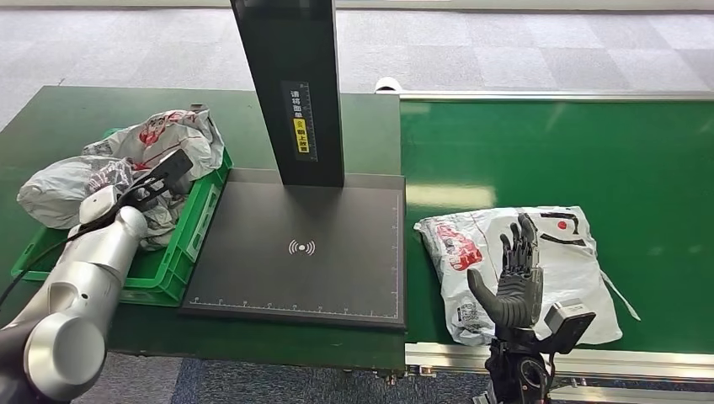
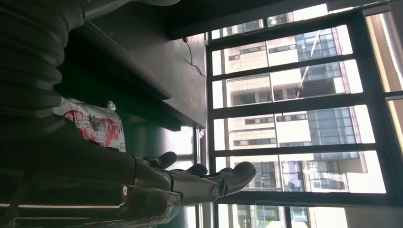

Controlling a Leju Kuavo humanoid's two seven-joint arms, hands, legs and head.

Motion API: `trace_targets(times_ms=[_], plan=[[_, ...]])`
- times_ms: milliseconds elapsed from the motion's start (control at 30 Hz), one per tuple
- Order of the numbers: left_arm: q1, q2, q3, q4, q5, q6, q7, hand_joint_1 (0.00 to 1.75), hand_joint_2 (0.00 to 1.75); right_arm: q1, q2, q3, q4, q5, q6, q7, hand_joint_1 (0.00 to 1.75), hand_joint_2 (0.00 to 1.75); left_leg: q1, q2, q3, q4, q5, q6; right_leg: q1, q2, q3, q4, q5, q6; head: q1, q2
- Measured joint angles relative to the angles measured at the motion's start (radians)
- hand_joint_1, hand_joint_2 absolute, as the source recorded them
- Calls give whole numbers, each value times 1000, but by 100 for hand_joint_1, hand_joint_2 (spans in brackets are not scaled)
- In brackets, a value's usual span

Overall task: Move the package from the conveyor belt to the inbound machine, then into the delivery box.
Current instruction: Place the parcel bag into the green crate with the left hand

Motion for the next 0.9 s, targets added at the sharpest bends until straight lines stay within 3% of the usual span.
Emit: trace_targets(times_ms=[200,500,667,800,900], plan=[[-83,38,-107,5,-55,-176,61,0,175,-9,-6,-4,13,-2,2,0,0,175,0,0,0,0,0,0,0,0,0,0,0,0,0,0],[-208,39,-140,-7,6,-146,-52,0,175,-1,-11,-16,15,-17,0,0,0,175,0,0,0,0,0,0,0,0,-1,0,0,0,0,0],[-261,24,-76,-32,156,-143,-232,0,175,5,-11,-27,13,-13,-1,0,0,175,0,0,0,0,0,0,0,0,-1,0,0,0,0,0],[-285,2,24,-60,329,-300,-456,0,175,3,-11,-32,13,-10,-2,0,0,175,0,0,0,0,0,0,0,0,0,0,0,0,0,0],[-293,-16,76,-80,378,-368,-531,0,175,-2,-11,-33,13,-8,-3,0,0,175,0,0,0,0,0,0,0,0,0,0,0,0,0,0]])
